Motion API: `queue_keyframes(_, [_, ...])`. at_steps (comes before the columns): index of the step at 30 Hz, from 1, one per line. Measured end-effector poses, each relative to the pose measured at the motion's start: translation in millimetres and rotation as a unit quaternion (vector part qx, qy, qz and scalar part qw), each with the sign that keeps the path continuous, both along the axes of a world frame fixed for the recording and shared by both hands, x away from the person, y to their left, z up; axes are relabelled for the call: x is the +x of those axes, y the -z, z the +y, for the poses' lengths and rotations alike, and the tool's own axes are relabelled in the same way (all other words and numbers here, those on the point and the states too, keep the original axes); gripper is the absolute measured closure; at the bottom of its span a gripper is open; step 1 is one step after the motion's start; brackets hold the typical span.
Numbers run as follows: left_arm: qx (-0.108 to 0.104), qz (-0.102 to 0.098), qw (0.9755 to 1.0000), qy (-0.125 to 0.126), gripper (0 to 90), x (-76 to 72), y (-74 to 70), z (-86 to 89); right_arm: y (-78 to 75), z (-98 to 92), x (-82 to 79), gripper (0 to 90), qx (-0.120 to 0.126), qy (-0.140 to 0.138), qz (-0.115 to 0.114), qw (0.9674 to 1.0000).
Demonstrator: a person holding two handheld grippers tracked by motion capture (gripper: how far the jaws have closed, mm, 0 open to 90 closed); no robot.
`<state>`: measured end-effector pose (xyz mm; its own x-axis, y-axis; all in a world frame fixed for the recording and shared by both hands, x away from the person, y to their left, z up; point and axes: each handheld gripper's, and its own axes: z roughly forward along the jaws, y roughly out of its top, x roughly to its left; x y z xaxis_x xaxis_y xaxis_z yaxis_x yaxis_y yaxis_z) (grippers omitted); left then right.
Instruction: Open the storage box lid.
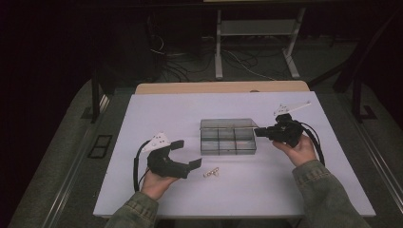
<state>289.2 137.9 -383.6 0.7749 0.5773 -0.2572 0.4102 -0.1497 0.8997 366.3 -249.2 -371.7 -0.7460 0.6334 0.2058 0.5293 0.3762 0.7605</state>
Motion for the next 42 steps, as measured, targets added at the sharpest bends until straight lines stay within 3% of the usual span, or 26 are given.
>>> queue_keyframes(10, [0.013,-0.004,0.9999,-0.006,3.0,28.7,-7.2,-4.5,-8.3,-0.8,9.5,89.6,0.012,0.002,-0.005,0.9999])
queue_keyframes(19, [0.004,0.010,0.9997,-0.022,5.7,56.6,-2.0,-6.6,-13.8,0.4,15.0,89.6,0.012,0.005,-0.011,0.9999])
queue_keyframes(25, [0.014,0.014,0.9994,-0.029,7.6,71.9,1.2,-6.5,-16.5,2.8,19.4,89.6,0.012,0.006,-0.009,0.9999])
queue_keyframes(32, [0.001,0.014,0.9993,-0.035,13.0,84.8,1.8,-5.3,-21.1,5.3,25.6,89.6,0.013,0.006,-0.008,0.9999])
queue_keyframes(42, [-0.011,0.013,0.9997,-0.018,24.0,104.2,-1.3,-14.1,-25.7,5.9,33.6,89.6,0.017,0.014,-0.007,0.9997])
